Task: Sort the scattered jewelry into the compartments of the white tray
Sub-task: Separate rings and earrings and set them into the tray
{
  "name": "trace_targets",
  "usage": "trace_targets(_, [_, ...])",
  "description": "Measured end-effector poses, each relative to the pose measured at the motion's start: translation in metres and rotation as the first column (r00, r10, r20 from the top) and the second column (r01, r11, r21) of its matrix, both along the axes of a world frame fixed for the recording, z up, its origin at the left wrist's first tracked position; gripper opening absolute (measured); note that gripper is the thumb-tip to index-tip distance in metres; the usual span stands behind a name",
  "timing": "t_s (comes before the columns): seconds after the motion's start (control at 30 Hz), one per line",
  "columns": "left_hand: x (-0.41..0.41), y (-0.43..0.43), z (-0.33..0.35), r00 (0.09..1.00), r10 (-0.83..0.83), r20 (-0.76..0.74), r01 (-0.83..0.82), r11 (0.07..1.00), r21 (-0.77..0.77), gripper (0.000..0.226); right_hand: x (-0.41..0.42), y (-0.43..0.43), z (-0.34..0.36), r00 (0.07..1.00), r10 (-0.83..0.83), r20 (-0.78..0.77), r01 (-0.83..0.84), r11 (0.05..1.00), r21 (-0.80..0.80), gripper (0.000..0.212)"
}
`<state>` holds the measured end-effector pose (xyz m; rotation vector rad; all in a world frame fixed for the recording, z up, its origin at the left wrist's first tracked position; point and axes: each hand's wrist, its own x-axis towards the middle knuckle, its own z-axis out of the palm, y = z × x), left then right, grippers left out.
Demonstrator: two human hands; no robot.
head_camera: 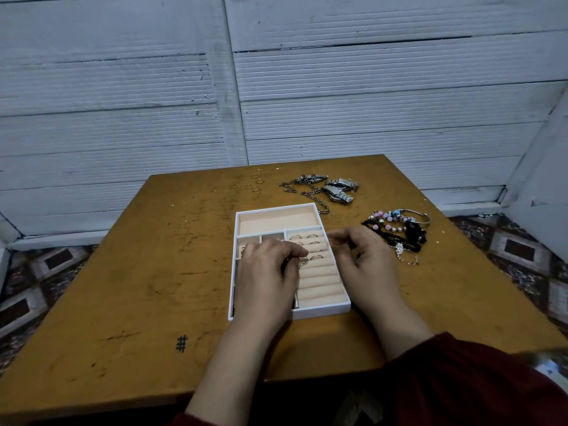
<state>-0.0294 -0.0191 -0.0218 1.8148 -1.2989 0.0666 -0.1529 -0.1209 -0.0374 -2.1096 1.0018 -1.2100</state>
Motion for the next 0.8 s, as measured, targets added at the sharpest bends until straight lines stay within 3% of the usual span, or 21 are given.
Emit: trace_targets(0.8, [-0.0082,-0.0017,0.0031,0.991,0.121,0.054,-0.128,0.979,0.158,0.014,-0.0022,0.0028,0.0035,1.000,-0.018,-0.012,0.018,1.000,-0.005,0.026])
